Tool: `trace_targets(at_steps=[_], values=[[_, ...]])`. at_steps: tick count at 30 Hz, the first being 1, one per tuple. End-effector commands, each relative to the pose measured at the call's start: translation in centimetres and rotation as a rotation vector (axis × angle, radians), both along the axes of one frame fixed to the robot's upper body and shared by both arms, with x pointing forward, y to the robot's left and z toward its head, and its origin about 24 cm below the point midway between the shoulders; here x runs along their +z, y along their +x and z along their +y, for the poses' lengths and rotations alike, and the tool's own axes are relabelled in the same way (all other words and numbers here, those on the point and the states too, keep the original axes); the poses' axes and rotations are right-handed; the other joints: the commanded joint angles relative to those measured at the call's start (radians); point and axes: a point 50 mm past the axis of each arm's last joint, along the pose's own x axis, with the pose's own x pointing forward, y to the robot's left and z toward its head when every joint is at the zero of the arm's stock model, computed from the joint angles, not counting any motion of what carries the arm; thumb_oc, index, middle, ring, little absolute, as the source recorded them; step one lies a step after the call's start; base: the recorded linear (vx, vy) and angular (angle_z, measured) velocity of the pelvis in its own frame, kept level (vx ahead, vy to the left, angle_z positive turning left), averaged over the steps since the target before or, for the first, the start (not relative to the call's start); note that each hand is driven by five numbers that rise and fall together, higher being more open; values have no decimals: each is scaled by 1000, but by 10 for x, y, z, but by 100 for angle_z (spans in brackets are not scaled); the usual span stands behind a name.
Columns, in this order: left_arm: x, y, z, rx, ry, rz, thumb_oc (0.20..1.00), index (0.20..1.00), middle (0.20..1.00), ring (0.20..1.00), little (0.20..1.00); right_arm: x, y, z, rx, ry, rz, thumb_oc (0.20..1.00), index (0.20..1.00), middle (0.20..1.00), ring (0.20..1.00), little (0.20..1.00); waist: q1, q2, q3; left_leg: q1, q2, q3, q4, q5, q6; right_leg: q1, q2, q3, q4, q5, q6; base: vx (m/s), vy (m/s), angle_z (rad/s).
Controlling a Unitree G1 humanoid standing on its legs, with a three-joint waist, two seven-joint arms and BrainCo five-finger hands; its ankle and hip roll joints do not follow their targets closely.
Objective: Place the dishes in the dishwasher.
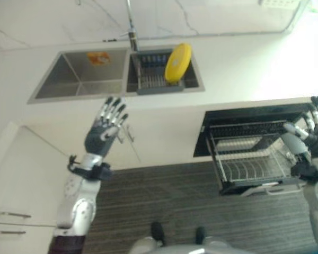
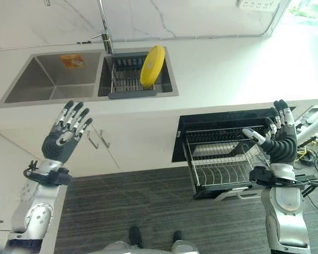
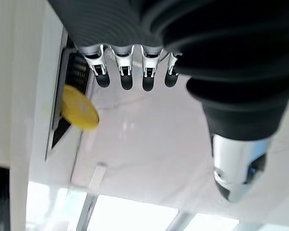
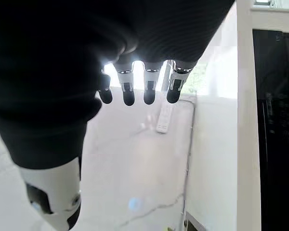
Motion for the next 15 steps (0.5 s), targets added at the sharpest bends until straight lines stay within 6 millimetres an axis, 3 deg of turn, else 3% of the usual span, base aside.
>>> trace_targets(at_steps=[1, 4, 5, 15], values=[[26, 0, -5, -16, 9, -145, 1000, 1000, 1000, 1000, 1000, 33, 5, -3, -11, -79, -159, 1000, 1000, 1000, 1000, 1000, 14, 7, -46, 72, 37, -8, 1, -124, -24, -46, 37, -89, 69, -50, 30, 0, 0, 0], [25, 0, -7, -33, 18, -142, 1000, 1000, 1000, 1000, 1000, 34, 5, -4, -18, -83, -166, 1000, 1000, 1000, 1000, 1000, 17, 0, -46, 76, 39, -4, 1, -131, -20, -46, 35, -93, 67, -47, 34, -14, -42, 1], [24, -7, 12, 177, 57, -154, 1000, 1000, 1000, 1000, 1000, 27, -3, 33, 220, -132, -212, 1000, 1000, 1000, 1000, 1000, -1, 31, -66, 129, 113, -139, 1, -144, -72, -27, -38, -35, 38, -20, 67, -24, -19, 4], [20, -9, 11, 170, 3, -150, 1000, 1000, 1000, 1000, 1000, 31, -4, 30, 190, -125, -254, 1000, 1000, 1000, 1000, 1000, 16, 26, -77, 125, 116, -134, 1, -140, -72, -21, -3, -18, 30, -38, 40, -38, -54, -6]])
